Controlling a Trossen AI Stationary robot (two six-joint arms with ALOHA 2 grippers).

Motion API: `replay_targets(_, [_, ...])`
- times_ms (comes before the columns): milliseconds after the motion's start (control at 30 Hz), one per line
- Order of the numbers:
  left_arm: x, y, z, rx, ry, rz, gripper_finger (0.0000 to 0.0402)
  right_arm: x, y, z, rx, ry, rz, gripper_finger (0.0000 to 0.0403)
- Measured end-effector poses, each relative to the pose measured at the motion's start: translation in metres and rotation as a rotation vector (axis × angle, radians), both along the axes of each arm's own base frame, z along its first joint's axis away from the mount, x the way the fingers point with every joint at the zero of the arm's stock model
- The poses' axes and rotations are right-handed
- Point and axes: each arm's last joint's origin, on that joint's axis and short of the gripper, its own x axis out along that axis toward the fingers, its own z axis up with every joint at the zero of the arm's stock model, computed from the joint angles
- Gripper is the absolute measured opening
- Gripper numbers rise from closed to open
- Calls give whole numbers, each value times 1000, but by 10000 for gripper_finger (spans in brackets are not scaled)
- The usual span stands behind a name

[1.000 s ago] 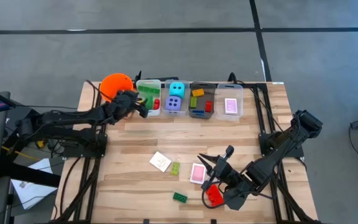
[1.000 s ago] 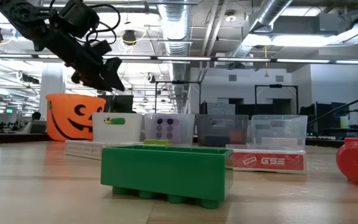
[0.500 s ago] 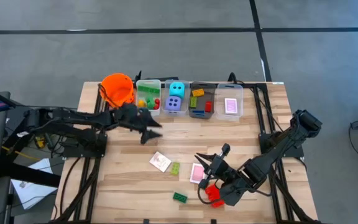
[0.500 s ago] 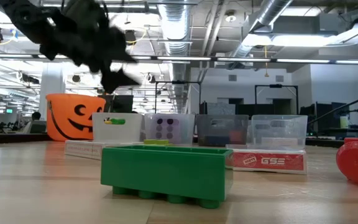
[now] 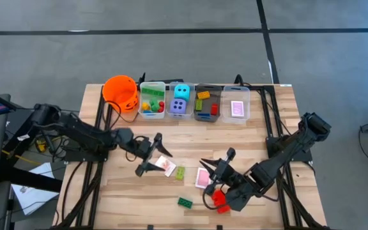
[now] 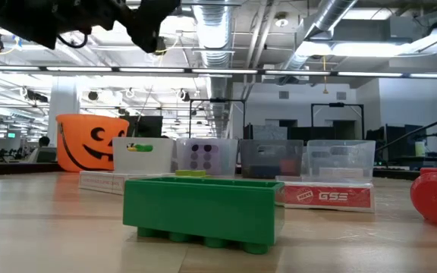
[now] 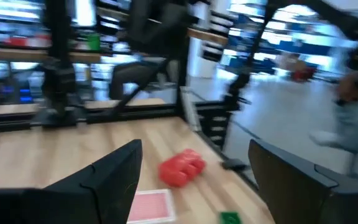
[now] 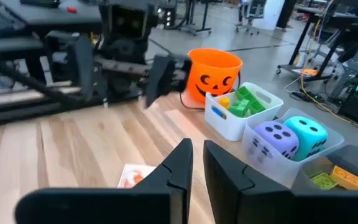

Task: Pick & Place Toys
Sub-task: Put the red game piece into the white bin

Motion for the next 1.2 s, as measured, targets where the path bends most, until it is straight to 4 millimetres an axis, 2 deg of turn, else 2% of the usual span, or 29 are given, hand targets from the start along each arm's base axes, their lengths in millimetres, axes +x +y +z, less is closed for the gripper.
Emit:
replay_targets(133, [0,-3,0,-5,1,65,286,-17,7,-8,20,-3,-24,33])
replay_targets(267, [0,-3,-1,-4,7,67,286,-47,13,-17,61,-76,-79,22])
replay_targets(433, [0,-3,-1,-4,8,71,286,-83,18,-24,193,-131,-85,3])
replay_targets(533, [0,-3,-1,-5,8,71,286,-93,24,-27,282,-92,-76,4])
replay_targets(767, [-1,-5,0,-5,7,63,286,-83,51,-52,361,48,-7,18])
replay_targets(867, [-1,-6,0,-6,3,56,286,-75,56,-60,393,87,6,23])
replay_targets(1033, [-1,-5,0,-9,-1,95,286,-65,52,-64,537,169,-35,39])
replay_targets(1200, [0,-4,0,-14,2,129,286,-55,47,-68,742,335,-84,87])
